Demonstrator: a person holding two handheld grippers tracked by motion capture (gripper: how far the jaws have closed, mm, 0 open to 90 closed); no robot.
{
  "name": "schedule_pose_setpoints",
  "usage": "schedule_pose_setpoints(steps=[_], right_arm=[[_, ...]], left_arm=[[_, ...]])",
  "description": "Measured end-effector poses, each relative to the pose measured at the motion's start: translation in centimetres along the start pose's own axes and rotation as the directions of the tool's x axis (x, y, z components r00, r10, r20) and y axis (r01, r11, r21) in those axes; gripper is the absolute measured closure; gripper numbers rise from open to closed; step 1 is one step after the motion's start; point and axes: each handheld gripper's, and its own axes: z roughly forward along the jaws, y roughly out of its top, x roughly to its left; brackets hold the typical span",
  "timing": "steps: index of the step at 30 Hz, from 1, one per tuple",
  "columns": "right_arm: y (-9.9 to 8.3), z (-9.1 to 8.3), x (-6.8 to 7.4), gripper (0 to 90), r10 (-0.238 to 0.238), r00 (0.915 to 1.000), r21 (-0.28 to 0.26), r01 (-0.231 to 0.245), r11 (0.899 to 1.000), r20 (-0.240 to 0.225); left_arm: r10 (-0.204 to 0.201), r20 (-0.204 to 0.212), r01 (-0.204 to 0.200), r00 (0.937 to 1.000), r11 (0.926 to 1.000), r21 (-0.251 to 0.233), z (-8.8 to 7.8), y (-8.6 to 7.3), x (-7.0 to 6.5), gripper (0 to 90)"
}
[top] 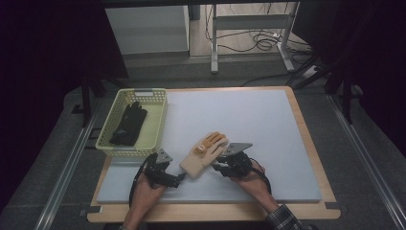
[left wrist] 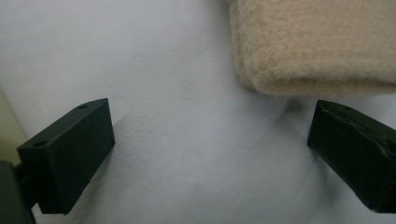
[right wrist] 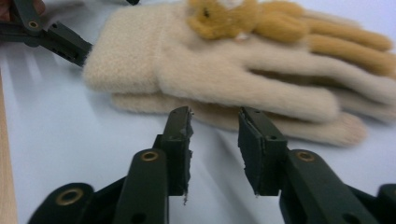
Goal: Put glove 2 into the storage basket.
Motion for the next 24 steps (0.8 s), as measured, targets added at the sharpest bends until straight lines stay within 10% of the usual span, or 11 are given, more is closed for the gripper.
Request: schedule_pose_setpoints(steps=[11,24], right_arm=[[-1.0,-3.5,-1.8,50.0,0.03,0.9956,-0.024,-0.028,0.999,0.089],[-4.8,-7.6,-5.4,28.3,0.137,0.9634,-0.04,-0.132,0.99,0.23]], left_arm=[[0.003,0.0,-0.003,1.0,1.0,0.003,0.0,0.0,0.0,1.1],[0.004,-0.001,-0.004,1.0,1.0,0.003,0.0,0.0,0.0,1.1]])
